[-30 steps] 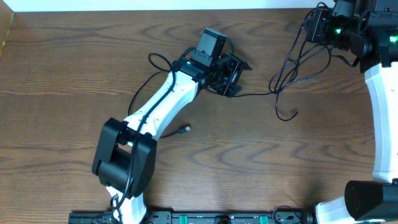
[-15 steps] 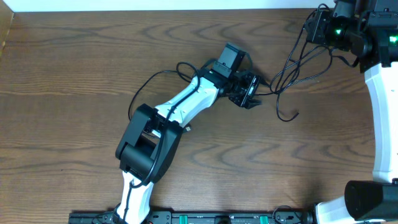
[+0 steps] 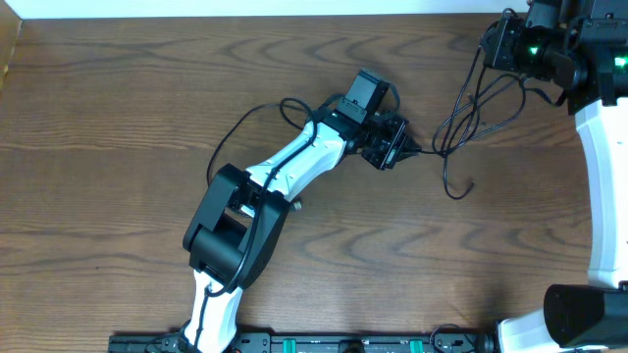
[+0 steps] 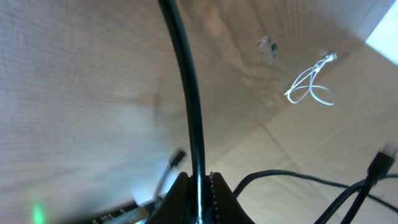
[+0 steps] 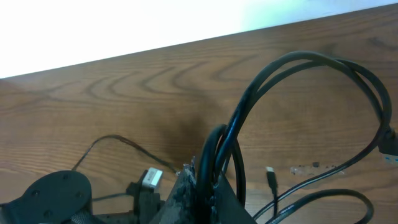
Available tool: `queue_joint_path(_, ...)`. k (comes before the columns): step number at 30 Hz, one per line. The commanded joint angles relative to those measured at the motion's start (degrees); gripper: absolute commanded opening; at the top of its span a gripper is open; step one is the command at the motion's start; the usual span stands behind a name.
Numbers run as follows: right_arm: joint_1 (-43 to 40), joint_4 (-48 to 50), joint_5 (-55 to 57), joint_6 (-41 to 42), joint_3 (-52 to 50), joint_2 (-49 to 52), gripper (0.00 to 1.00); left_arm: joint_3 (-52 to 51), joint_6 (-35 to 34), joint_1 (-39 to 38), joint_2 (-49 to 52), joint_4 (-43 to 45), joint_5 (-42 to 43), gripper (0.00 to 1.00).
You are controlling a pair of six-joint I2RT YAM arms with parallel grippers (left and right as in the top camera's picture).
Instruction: Untangle cables
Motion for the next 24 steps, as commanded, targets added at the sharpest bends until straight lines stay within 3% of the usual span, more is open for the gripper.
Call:
queue_joint_path(1,0.31,0.11,0.31,-1.22,0.33,-0.11,0.01,0.35,14.91,0.98,-0.22,-0.13,-3.98,0.08)
queue_joint_path(5,0.24,-0.50,1.70,-1.20,0.33,-0.11,0.01,0.37,31.93,3.32,-0.31,-0.22,-4.81,0.07)
queue_joint_path(9,0.24,-1.57,5.75,-1.16,0.28,0.42,0.01,0.37,40.89,6.93,-2.19,-5.07,-8.39,0.07)
queue_joint_path(13,-0.90,-1.77,6.29,-1.18,0.20,2.71,0.01,0.37,51.54,10.97,-10.58,-14.25,-22.18,0.07)
queue_joint_path(18,-1.62,-1.75,6.25,-1.18,0.20,6.82,0.01,0.37,56.76,12.90,-20.33,-18.32,-30.62,0.08)
queue_joint_path(24,-1.60,-0.17,6.23,-1.25,0.20,11.04,0.01,0.37,59.43,16.63,-30.21,-22.62,-31.50,0.07)
